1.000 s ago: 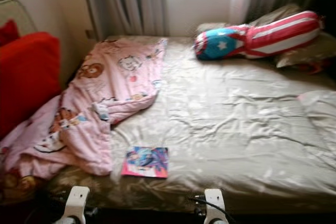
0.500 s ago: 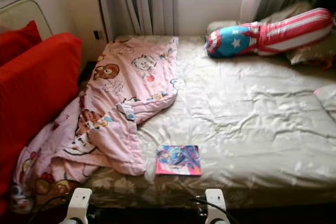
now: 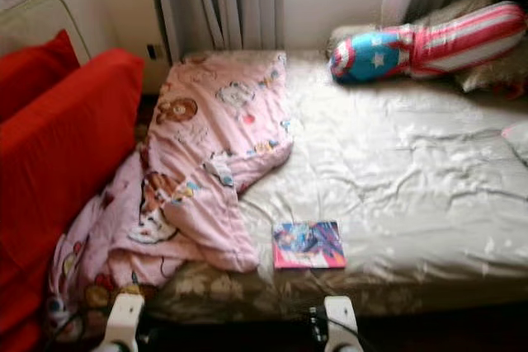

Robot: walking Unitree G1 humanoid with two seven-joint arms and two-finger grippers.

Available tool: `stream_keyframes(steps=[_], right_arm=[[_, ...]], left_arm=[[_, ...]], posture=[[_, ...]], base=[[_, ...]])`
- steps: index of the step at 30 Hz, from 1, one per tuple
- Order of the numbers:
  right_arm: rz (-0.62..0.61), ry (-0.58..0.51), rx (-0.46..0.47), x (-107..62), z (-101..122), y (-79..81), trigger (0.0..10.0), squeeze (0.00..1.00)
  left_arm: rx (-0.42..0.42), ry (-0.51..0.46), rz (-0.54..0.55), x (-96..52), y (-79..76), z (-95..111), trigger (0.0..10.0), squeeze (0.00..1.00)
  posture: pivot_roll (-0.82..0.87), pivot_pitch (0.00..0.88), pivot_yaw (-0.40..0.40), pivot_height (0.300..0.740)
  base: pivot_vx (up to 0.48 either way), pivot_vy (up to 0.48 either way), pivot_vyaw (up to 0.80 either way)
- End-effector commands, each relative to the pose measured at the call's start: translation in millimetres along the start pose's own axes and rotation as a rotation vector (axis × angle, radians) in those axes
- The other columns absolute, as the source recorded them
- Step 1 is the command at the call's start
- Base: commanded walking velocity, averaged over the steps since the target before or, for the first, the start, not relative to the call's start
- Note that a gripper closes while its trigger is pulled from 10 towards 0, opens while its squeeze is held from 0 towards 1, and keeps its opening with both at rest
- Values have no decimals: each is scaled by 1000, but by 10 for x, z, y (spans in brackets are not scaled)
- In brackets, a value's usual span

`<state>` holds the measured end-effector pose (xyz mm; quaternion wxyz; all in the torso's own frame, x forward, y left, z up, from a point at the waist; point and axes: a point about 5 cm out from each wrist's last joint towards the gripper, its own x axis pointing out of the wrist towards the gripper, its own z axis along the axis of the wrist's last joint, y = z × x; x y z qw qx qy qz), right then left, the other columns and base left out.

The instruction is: Clean up the room

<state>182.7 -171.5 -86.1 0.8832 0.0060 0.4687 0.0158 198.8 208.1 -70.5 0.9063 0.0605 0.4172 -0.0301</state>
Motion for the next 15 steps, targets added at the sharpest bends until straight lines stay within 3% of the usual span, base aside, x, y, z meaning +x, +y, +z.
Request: stream_keyframes(steps=[1,12,15], right_arm=[[-9,-1,3,-4,-1,-31,10000,0],[-3,0,-3,-2,-3,-14,10000,0],[-2,0,-4,-1,1,-9,10000,0]], left_arm=[[26,16,-9,2,-13,-12,10000,0],[30,20,-9,0,-6,-19,10000,0],[32,22,-7,1,-1,-17,10000,0]], posture=[[-38,0,15,740],[-42,0,17,740],[-43,0,19,740]], base=[[0,-341,0],[0,-466,0],[0,-195,0]])
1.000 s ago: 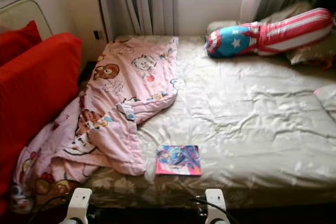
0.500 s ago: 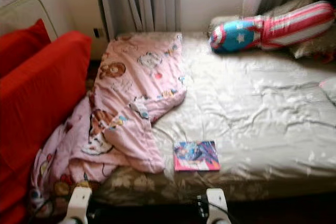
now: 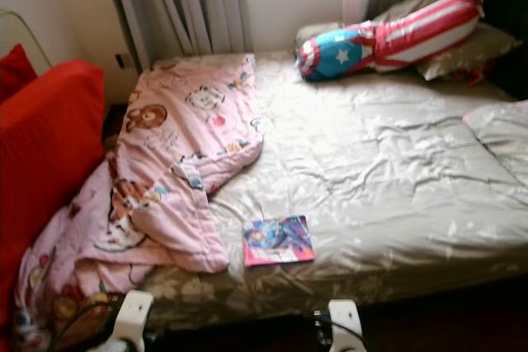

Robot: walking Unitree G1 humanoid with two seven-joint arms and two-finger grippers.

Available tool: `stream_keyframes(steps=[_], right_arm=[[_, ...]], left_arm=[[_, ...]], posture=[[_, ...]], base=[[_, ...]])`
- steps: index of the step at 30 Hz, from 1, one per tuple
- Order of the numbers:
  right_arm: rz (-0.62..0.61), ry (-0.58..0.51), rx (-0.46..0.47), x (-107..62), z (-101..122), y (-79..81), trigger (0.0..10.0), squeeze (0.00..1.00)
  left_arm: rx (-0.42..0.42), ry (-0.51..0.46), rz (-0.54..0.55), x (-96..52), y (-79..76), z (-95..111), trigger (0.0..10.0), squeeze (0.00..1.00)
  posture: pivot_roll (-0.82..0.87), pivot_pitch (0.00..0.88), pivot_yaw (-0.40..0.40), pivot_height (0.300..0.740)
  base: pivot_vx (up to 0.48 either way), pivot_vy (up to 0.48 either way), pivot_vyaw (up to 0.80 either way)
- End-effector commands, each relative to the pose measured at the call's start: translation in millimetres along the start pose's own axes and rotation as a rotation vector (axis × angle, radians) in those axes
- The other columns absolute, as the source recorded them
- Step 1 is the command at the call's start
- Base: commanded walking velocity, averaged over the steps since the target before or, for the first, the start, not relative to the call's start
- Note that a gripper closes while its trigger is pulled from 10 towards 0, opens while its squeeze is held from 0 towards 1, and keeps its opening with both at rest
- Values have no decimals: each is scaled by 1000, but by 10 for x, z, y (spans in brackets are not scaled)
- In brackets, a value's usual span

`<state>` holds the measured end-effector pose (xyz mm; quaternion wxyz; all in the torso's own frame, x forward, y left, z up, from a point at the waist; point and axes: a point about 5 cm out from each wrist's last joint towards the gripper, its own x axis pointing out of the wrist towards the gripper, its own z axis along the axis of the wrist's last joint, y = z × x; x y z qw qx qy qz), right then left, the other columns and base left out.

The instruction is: Clean up the room

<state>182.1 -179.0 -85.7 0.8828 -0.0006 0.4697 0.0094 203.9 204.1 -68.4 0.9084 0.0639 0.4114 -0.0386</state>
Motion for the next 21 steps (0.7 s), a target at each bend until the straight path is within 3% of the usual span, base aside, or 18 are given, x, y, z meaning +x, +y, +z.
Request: stream_keyframes(steps=[1,14,17,21], right_arm=[[16,-3,2,8,9,68,10000,0],[23,-54,6,38,229,86,10000,0],[7,-61,55,39,264,47,10000,0],[0,-70,38,40,321,1,10000,0]], left_arm=[[16,36,8,-17,34,-72,10000,0],[-58,-1,7,31,39,116,10000,0],[-90,-8,12,47,12,159,10000,0],[-112,-4,21,64,-20,200,10000,0]], posture=[[-47,0,22,740],[-48,0,34,740],[-55,0,19,740],[-69,0,13,740]], base=[[0,0,0],[0,0,0],[0,0,0],[0,0,0]])
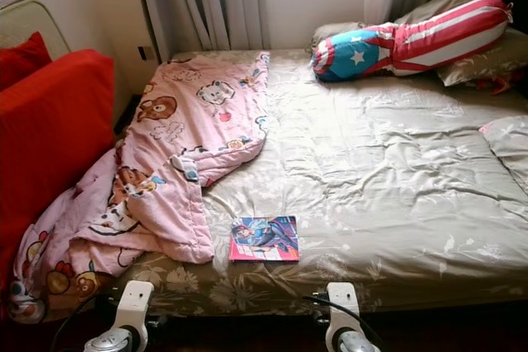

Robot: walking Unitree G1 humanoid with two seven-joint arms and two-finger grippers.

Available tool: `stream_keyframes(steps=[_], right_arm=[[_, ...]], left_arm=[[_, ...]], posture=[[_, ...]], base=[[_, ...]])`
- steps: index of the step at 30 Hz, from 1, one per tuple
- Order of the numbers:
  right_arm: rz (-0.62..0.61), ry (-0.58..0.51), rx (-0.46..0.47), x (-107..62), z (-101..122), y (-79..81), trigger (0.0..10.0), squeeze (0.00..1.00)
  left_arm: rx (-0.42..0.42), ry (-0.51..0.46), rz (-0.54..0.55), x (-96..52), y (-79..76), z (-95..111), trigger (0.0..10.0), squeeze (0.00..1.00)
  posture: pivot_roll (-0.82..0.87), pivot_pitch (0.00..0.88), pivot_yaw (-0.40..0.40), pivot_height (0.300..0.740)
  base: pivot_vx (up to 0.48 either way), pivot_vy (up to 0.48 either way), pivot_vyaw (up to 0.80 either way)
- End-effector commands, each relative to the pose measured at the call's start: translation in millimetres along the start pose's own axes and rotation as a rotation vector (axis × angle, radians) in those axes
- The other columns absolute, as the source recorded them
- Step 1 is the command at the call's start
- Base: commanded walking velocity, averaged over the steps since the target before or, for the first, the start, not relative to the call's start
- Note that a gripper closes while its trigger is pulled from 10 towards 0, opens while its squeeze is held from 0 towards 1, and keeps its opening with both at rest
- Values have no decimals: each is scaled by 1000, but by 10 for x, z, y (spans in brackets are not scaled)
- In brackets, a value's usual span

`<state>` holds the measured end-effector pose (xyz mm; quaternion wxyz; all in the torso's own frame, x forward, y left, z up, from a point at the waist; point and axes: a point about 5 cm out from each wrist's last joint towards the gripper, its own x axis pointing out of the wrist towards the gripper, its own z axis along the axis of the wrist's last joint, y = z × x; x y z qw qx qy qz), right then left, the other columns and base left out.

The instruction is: Clean up the room

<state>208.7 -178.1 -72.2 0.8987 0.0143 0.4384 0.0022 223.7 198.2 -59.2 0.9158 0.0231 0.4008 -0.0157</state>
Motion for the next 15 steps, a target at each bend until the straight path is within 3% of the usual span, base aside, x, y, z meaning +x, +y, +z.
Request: stream_keyframes(steps=[1,7,15], right_arm=[[-8,-4,15,6,40,-18,10000,0],[-34,-16,86,9,92,-63,10000,0],[-55,-34,114,13,137,-75,10000,0]], left_arm=[[-45,13,15,6,-4,-2,10000,0],[-52,-2,8,27,-43,72,10000,0],[-56,-13,18,33,-22,121,10000,0]], posture=[[-72,0,12,740],[-53,0,-18,740],[-41,0,-14,740]], base=[[0,0,0],[0,0,0],[0,0,0]])
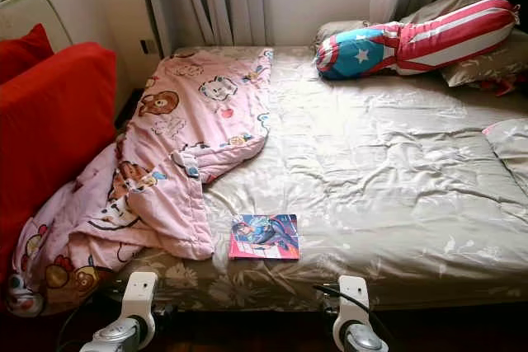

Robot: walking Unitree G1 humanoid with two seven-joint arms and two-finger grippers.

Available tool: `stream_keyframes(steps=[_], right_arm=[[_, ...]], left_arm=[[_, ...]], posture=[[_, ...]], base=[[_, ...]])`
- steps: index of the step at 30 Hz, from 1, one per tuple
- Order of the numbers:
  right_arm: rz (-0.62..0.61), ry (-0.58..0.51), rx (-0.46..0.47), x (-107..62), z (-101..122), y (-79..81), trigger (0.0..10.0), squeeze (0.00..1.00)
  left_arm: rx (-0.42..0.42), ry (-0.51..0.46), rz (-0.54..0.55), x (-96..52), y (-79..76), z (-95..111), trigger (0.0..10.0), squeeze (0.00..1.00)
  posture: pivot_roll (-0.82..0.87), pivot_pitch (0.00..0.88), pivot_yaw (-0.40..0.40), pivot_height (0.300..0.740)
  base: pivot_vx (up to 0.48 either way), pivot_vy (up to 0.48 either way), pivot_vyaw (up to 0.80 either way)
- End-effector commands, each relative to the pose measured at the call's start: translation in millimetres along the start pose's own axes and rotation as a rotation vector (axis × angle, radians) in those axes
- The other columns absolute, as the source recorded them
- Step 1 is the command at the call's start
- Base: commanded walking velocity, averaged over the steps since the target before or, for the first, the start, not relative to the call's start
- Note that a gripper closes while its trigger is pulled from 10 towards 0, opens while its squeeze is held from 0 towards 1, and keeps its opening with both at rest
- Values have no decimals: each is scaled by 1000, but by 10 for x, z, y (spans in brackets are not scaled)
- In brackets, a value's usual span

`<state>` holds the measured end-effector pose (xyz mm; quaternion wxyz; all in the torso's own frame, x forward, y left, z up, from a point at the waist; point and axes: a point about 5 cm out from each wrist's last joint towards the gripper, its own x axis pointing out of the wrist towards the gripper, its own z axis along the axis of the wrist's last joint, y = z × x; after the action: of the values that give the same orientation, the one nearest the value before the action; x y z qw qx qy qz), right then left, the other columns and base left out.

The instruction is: Clean up the room

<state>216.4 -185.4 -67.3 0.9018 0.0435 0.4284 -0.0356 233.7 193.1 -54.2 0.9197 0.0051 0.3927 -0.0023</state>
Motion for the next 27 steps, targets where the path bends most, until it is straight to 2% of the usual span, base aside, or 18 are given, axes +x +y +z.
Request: stream_keyframes(steps=[1,5,9,14,18,23,27], right_arm=[[-17,-15,37,6,45,-2,10000,0],[-43,-29,95,1,32,-23,10000,0],[-27,-17,61,-4,10,-37,10000,0],[-33,-9,82,-14,-47,-54,10000,0],[-17,11,63,-29,-118,-70,10000,0],[-6,25,44,-44,-179,-96,10000,0],[-3,22,44,-50,-193,-102,10000,0]], left_arm=[[-11,6,7,2,23,13,10000,0],[-11,9,8,0,21,2,10000,0],[-16,14,9,-5,13,-28,10000,0],[-34,15,-4,-16,-2,-79,10000,0],[-48,35,-15,-130,-112,-483,10000,0],[-69,64,-1,-178,-95,-622,10000,0],[-78,79,1,-206,-92,-695,10000,0]], posture=[[-41,0,-14,740],[-34,0,-15,740],[-25,0,-27,740],[-27,0,-27,740],[4,0,-55,740],[35,0,-74,740],[3,0,-59,740]], base=[[0,0,0],[0,0,0],[0,0,0],[0,0,0],[0,0,0],[0,0,0],[0,0,0]])
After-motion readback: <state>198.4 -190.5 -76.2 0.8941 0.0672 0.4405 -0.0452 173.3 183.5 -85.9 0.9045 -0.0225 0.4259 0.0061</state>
